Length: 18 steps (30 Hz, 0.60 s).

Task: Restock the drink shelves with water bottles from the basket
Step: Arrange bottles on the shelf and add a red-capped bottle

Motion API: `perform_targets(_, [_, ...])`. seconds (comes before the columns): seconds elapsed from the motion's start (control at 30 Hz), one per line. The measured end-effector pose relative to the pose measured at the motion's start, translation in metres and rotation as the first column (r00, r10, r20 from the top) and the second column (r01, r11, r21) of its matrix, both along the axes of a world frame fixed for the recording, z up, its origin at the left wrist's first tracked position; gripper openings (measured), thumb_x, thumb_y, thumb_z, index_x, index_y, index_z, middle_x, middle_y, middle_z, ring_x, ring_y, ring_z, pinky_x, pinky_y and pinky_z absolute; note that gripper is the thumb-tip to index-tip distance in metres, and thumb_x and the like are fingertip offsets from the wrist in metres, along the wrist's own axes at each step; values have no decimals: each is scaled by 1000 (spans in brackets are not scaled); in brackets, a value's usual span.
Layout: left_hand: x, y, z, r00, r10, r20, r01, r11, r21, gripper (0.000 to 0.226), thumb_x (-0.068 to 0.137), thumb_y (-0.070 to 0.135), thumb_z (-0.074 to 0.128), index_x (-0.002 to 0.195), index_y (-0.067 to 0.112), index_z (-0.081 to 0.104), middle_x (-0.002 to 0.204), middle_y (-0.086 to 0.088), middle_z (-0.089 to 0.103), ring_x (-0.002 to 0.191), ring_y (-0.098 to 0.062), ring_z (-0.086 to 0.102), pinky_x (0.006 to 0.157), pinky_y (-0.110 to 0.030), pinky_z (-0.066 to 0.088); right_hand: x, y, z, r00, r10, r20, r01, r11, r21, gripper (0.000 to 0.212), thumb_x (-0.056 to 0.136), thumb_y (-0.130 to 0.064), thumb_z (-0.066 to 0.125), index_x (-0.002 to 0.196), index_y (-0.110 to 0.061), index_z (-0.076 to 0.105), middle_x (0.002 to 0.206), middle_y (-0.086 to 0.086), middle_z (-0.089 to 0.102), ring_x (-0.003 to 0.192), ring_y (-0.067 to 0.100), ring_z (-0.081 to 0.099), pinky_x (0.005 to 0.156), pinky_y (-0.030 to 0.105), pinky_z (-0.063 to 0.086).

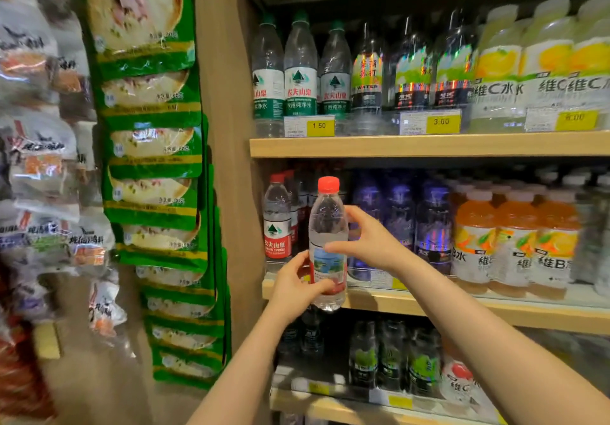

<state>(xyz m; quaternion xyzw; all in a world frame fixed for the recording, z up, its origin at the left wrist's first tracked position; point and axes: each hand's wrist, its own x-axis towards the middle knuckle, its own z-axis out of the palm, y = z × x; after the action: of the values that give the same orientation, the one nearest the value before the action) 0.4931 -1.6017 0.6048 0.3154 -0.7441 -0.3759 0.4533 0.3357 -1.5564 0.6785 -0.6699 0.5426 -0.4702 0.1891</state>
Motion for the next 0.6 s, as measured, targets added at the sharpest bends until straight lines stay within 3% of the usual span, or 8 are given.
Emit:
perform_targets(0.1, [-6, -4, 7, 988, -154, -28, 154, 988, -16, 48, 75, 8, 75, 118, 19, 58, 104, 11, 68, 93, 5, 64, 79, -10, 48, -6, 6, -10, 993, -13, 118, 8, 999, 39, 58, 69, -22, 80, 119, -21, 50, 114, -3, 63, 105, 12, 61, 87, 33, 53])
perform_targets(0.2, [-11, -7, 11, 987, -143, -73, 142, 990, -24, 50, 70, 14, 80, 114, 24, 58, 105, 9, 68, 96, 0, 64, 82, -17, 50, -16, 6, -7, 973, 3, 231, -10, 999, 30, 53, 71, -17, 78, 115, -16, 51, 112, 1, 67, 104, 15, 64, 89, 40, 54])
perform_targets(0.27, [-8, -13, 17, 978, -207, -28, 208, 977, 39, 51, 70, 16, 80, 115, 23, 57, 109, 7, 68, 99, -3, 64, 83, -20, 50, -22, 8, -2, 948, 74, 310, -92, 995, 45, 48, 76, -10, 73, 119, -14, 51, 114, 3, 67, 107, 20, 64, 86, 38, 55])
perform_targets(0.33, [-2, -17, 23, 927, -371, 48, 358, 917, 177, 49, 75, 15, 75, 120, 22, 56, 116, 3, 67, 107, -10, 63, 90, -25, 50, -29, 9, 2, 921, 155, 357, -191, 979, 69, 48, 80, -5, 68, 124, -13, 50, 117, 4, 65, 110, 21, 62, 83, 33, 54])
perform_targets(0.4, [0, -18, 23, 894, -443, 66, 420, 880, 220, 49, 77, 12, 73, 123, 18, 56, 119, -2, 66, 109, -14, 63, 93, -25, 50, -32, 12, 5, 901, 214, 377, -264, 961, 86, 50, 80, -8, 67, 127, -17, 51, 122, 3, 63, 113, 18, 60, 89, 33, 53])
perform_targets(0.47, [-7, -12, 20, 943, -329, 51, 320, 937, 138, 53, 72, 16, 78, 119, 17, 55, 114, -2, 67, 102, -13, 65, 86, -19, 52, -30, 14, 3, 886, 244, 393, -299, 951, 84, 48, 82, -10, 65, 126, -22, 52, 126, 0, 60, 115, 16, 59, 96, 34, 50])
perform_targets(0.53, [-21, -3, 13, 999, -19, 36, 20, 999, -26, 54, 64, 27, 84, 108, 19, 52, 102, 3, 65, 90, -9, 63, 73, -15, 51, -19, 15, -1, 914, 193, 358, -240, 966, 92, 48, 84, -11, 64, 127, -25, 49, 126, -2, 60, 111, 12, 61, 91, 32, 53])
perform_targets(0.6, [-33, 3, 5, 966, 256, 31, -249, 956, -155, 58, 60, 38, 84, 99, 20, 46, 97, 3, 58, 86, -12, 58, 71, -24, 49, 1, 11, -8, 957, 45, 287, -79, 991, 111, 60, 76, -19, 74, 128, -25, 44, 119, -5, 61, 103, 8, 62, 81, 26, 54])
